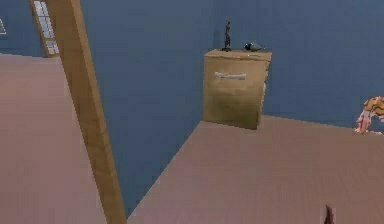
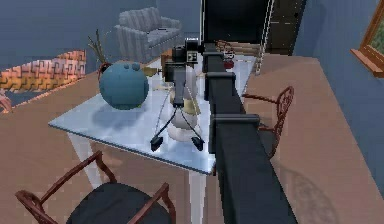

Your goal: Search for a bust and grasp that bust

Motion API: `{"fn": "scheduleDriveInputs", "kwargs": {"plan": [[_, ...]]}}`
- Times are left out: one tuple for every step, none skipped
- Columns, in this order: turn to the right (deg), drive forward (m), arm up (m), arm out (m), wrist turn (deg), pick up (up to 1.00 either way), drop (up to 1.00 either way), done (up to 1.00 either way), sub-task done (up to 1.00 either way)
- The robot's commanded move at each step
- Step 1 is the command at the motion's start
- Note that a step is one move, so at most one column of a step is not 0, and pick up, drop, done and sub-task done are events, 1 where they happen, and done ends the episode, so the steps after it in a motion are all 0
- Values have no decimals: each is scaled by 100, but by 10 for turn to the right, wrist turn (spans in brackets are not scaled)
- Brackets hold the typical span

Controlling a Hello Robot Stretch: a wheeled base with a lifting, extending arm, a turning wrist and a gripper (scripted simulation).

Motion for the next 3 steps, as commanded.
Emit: {"fn": "scheduleDriveInputs", "kwargs": {"plan": [[0,0,0,0,450,0,0,0,0],[0,0,0,0,450,0,0,0,0],[0,0,0,0,450,0,0,0,0]]}}
